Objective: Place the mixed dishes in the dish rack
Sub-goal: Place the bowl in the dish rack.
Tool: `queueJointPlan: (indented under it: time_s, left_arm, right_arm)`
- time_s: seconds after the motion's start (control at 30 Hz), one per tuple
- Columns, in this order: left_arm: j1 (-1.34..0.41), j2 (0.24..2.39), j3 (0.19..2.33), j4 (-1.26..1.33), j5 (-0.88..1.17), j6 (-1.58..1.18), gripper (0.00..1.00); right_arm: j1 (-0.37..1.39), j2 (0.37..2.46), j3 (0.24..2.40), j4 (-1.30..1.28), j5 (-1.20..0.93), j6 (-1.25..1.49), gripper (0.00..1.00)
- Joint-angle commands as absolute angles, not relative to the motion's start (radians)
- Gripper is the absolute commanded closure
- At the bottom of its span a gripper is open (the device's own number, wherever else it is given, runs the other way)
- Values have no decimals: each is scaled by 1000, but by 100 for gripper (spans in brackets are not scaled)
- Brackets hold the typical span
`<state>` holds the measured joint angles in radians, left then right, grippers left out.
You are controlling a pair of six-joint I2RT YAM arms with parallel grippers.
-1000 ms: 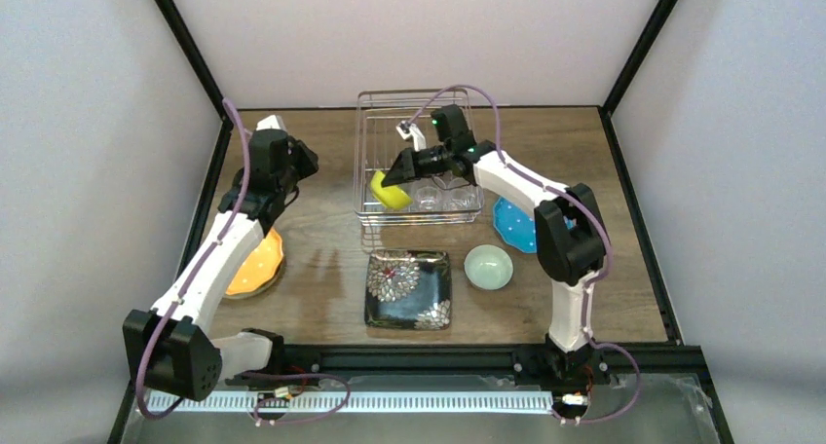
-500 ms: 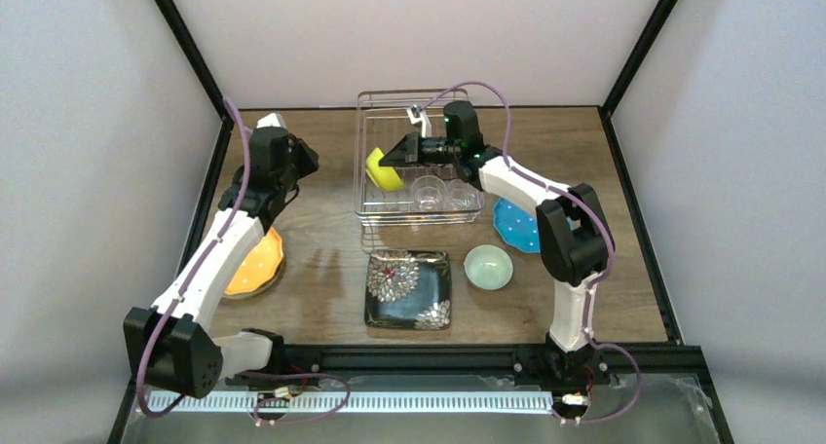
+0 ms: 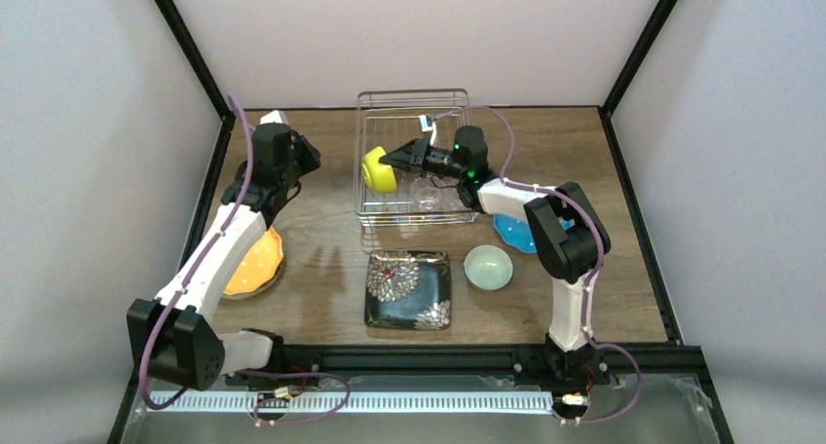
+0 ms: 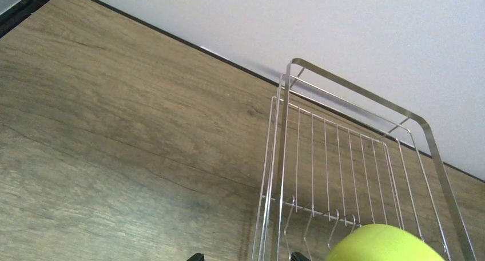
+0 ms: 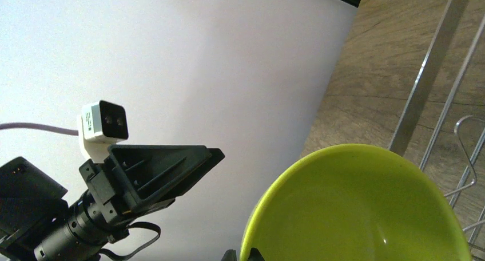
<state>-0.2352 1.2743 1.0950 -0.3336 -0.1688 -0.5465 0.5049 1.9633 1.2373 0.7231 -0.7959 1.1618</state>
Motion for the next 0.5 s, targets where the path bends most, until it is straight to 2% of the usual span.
queueJointPlan:
  time_s: [0.0,0.33,0.47]
  left_arm:
    - [-230,1301,1129,-336,-145,-535,12]
    - [-229,1310,1128,-337,-122,-532,12]
    - [-230,1308,1120,-340,-115,-528,12]
  right_arm:
    - [516,2019,1177,1063,-701,1369,99]
    - [545,2130,1142,1392,-552,1564,99]
    - [553,2159,1162,1406,-517,1579,99]
